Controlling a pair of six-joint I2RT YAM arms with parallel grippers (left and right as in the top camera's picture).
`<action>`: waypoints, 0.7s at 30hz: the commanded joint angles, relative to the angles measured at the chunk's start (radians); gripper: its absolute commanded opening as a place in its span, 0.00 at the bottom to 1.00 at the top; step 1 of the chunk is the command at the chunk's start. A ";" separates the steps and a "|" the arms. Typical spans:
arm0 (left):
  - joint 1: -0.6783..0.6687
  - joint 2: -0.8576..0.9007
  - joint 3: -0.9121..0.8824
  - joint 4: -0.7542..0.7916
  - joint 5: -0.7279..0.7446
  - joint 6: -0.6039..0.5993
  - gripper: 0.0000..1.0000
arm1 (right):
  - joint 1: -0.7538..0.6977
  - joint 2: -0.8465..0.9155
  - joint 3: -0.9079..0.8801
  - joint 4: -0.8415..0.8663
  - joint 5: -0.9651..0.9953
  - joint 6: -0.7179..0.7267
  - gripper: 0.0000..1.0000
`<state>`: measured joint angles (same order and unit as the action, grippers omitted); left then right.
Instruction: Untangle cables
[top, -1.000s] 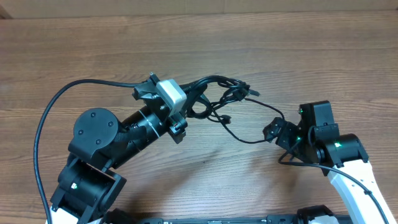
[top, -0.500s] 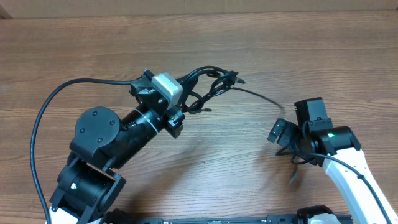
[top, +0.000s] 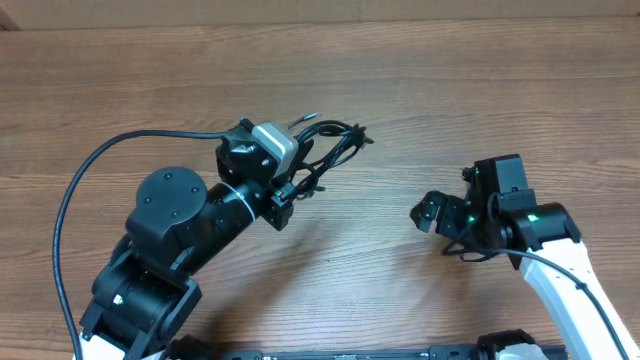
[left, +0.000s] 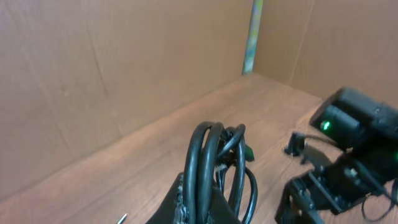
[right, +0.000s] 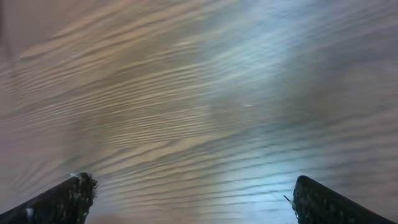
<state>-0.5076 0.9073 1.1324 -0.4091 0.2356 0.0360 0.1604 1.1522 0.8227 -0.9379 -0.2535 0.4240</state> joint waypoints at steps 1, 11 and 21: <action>0.012 0.003 0.022 -0.028 -0.010 0.020 0.04 | 0.002 -0.074 0.003 0.038 -0.151 -0.048 1.00; 0.011 0.079 0.022 -0.088 0.101 0.021 0.04 | 0.002 -0.302 0.003 0.192 -0.426 -0.063 1.00; -0.009 0.185 0.022 -0.074 0.271 0.003 0.04 | 0.002 -0.393 0.003 0.340 -0.489 0.207 1.00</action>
<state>-0.5026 1.0660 1.1324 -0.5003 0.4259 0.0360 0.1604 0.7597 0.8227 -0.6151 -0.7124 0.5053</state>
